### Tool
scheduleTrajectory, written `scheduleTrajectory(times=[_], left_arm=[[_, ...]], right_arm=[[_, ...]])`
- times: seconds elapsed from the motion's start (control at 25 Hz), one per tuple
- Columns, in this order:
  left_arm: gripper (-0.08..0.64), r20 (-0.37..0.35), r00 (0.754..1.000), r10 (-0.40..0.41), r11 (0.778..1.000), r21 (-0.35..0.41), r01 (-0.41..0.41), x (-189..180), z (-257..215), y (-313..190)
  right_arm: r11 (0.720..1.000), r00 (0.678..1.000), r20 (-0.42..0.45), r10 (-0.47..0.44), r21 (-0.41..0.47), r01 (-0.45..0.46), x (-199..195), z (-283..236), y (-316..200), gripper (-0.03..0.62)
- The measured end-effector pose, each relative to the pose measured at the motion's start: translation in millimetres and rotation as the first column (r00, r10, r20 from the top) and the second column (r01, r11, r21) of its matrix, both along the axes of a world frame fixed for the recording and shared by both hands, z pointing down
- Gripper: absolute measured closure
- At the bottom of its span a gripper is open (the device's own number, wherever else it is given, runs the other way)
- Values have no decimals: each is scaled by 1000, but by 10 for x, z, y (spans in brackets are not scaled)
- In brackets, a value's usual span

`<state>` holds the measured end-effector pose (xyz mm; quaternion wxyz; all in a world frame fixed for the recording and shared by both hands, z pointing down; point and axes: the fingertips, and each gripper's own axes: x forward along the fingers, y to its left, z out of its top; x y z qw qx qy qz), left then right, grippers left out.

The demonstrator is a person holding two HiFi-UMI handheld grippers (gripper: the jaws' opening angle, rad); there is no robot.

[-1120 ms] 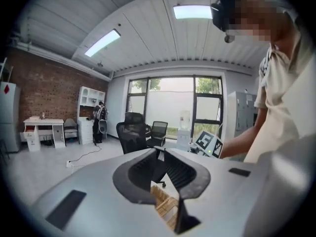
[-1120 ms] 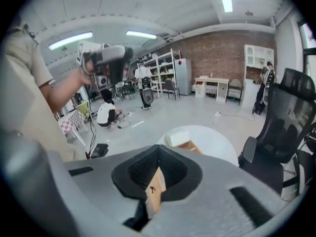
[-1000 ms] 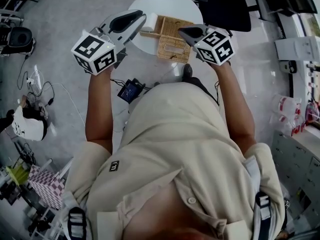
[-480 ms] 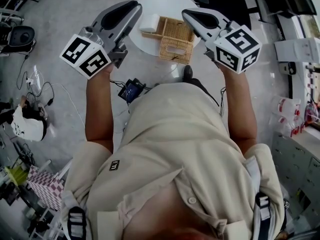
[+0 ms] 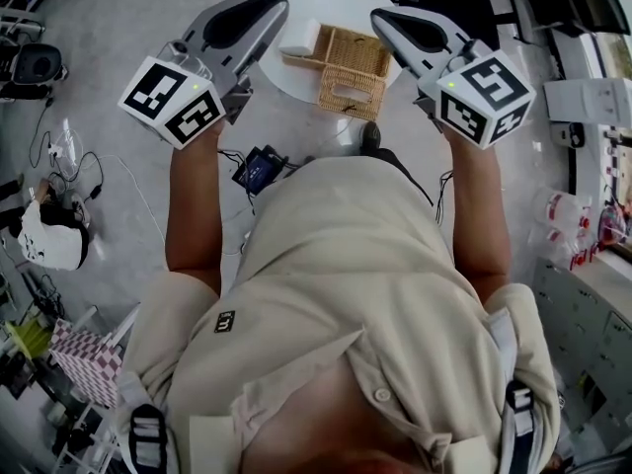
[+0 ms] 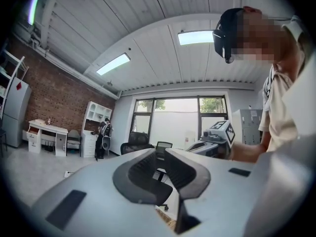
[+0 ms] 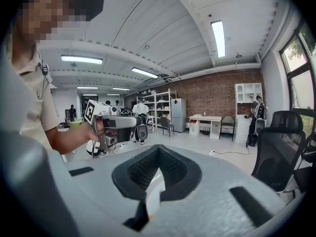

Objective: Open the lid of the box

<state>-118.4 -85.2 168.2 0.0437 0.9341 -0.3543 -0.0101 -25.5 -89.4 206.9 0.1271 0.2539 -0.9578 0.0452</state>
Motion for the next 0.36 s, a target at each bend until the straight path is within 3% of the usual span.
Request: scheduleTrajectory(times=[0.36], left_arm=[[509, 1, 1000, -8, 1000, -5, 8, -61, 53, -54]], right_arm=[[1000, 1000, -16, -2, -13, 2, -35, 69, -69, 603]])
